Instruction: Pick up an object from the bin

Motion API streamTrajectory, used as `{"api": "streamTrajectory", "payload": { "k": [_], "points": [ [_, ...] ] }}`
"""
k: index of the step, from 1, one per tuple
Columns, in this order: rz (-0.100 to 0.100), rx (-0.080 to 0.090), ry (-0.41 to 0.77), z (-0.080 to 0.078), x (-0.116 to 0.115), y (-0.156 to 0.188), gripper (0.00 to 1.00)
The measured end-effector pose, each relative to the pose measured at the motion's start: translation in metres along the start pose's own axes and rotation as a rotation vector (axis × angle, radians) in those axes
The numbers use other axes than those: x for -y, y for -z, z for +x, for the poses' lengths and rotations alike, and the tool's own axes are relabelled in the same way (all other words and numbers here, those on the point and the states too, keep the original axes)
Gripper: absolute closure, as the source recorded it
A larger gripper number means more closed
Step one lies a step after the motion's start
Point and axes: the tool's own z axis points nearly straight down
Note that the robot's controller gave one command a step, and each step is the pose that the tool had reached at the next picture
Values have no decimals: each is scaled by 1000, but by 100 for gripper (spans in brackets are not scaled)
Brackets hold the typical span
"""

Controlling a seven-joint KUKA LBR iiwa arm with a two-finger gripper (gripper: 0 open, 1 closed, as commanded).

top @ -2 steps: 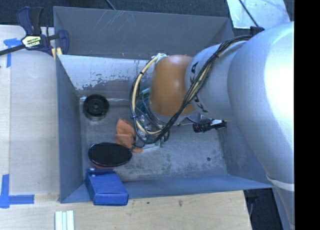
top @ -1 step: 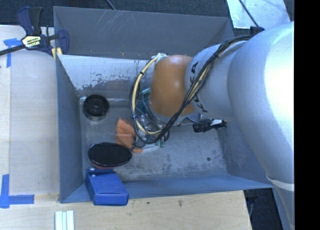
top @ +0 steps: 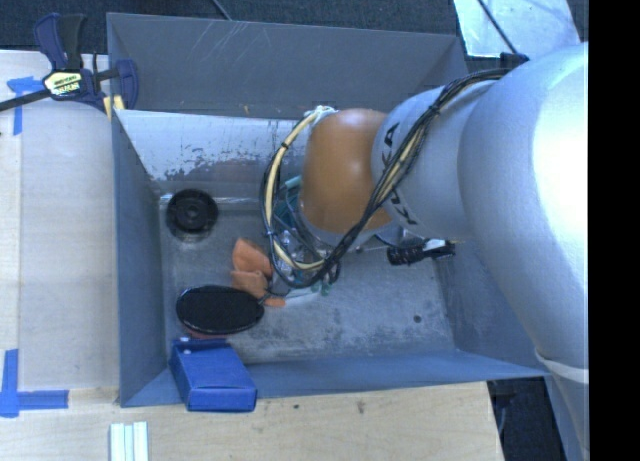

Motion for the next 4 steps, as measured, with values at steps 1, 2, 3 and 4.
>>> {"api": "streamTrajectory", "payload": {
  "k": [1, 2, 3, 4],
  "points": [
    [1, -3, 0, 1, 0, 16, 100],
    [0, -2, 0, 0, 0, 35, 100],
    [-1, 1, 0, 0, 0, 54, 100],
    [-3, 6, 1, -1, 0, 67, 100]
  ]
}}
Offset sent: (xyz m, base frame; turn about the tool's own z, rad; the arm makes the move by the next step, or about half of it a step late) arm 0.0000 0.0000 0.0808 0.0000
